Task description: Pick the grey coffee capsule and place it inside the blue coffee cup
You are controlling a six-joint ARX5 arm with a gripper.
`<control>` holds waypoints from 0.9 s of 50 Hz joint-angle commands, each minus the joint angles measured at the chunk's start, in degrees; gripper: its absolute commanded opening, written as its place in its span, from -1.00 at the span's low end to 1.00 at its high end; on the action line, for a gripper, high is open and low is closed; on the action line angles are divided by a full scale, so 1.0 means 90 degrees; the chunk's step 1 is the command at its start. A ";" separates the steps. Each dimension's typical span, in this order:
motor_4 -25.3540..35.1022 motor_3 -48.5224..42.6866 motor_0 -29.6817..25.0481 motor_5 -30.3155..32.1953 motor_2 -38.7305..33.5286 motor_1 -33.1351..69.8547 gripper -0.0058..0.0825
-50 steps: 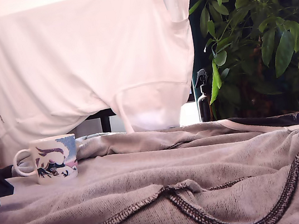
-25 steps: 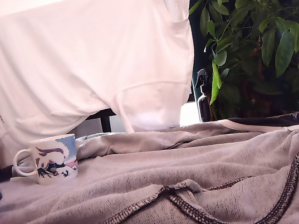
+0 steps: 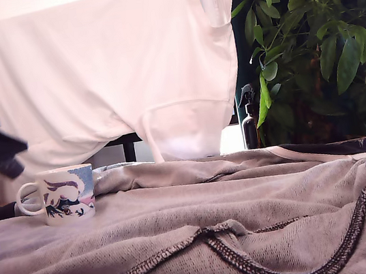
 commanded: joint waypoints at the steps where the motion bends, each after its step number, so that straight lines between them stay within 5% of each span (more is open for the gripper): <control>1: -0.0024 0.0002 -0.0024 -0.0010 0.0250 0.0029 -0.35; 35: -0.0017 -0.1251 -0.0024 0.0277 0.2718 0.1824 -0.34; 38: 0.0061 -0.1280 -0.0024 0.0279 0.2769 0.1824 -0.18; 42: 0.0131 -0.1277 -0.0024 0.0318 0.2829 0.1824 0.39; 45: 0.0151 -0.1287 -0.0024 0.0323 0.2866 0.1824 0.61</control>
